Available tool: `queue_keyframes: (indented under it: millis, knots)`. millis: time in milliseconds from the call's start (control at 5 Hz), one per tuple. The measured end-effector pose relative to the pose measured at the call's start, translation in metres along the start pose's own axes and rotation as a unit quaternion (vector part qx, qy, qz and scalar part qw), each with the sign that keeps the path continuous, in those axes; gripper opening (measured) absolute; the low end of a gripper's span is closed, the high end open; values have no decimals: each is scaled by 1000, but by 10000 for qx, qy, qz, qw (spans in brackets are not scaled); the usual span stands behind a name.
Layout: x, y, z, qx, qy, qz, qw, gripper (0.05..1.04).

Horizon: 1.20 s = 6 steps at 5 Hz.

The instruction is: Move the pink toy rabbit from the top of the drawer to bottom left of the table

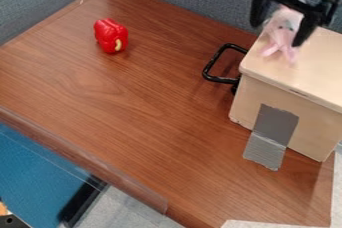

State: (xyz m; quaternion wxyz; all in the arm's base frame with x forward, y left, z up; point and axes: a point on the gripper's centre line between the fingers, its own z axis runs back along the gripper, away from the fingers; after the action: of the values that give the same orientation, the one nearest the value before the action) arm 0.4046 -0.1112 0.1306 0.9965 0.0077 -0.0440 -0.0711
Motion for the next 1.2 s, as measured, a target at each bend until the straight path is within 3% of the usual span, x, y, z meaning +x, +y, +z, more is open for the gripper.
queue_keyframes:
  millis: [200, 600, 800, 1000, 1200]
  knots:
    - [-8, -4, -17, -89, 198, -47, 9998, 950]
    - [-10, -11, -19, -335, 165, -119, 9992, 405]
    - [-13, -7, -13, -287, 50, -177, 9994, 242]
    - [-27, 12, 10, -236, -186, 19, 9995, 159]
    - [-63, 49, 13, -102, -160, 497, 9986, 117]
